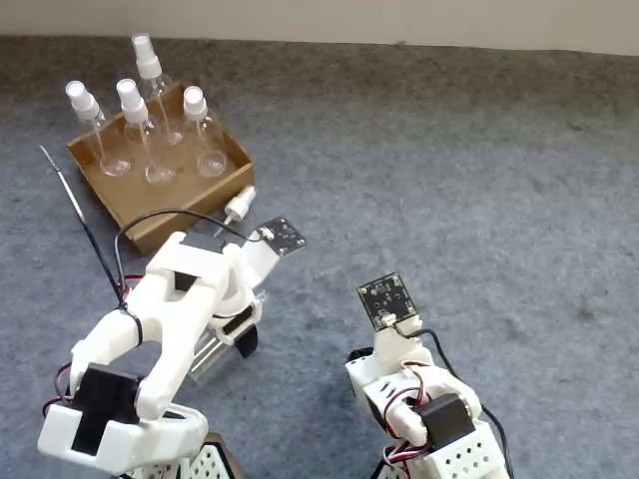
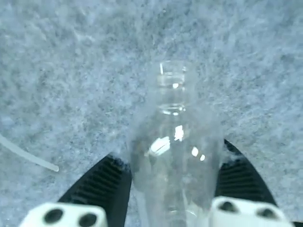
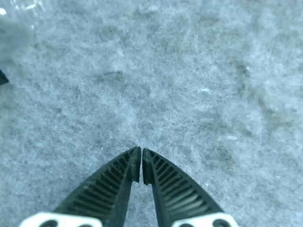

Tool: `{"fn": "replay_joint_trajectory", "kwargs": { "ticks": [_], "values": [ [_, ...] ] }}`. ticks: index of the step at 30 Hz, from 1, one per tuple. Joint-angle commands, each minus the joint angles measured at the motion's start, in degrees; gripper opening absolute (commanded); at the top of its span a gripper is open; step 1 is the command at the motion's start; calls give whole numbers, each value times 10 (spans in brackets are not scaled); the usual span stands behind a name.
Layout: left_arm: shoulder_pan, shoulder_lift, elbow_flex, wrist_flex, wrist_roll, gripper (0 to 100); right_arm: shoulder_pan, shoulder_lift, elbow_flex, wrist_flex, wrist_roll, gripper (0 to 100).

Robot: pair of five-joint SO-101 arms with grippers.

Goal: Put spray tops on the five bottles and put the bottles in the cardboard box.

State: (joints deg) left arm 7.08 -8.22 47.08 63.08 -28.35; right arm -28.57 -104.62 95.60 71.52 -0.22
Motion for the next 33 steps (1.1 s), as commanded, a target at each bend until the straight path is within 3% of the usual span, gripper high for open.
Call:
{"fn": "replay_joint_trajectory", "kwargs": {
  "ticks": [1,11,25,30,33],
  "values": [
    [7,-7,-29,-2,3,124,7,-7,80,1,6,9],
    [10,-49,-99,18,6,127,7,-7,80,1,6,9],
    [29,-376,-92,94,8,126,7,-7,80,1,6,9],
    [29,-494,-35,100,98,126,7,-7,80,1,6,9],
    [33,-567,16,99,111,126,7,-7,80,1,6,9]
  ]
}}
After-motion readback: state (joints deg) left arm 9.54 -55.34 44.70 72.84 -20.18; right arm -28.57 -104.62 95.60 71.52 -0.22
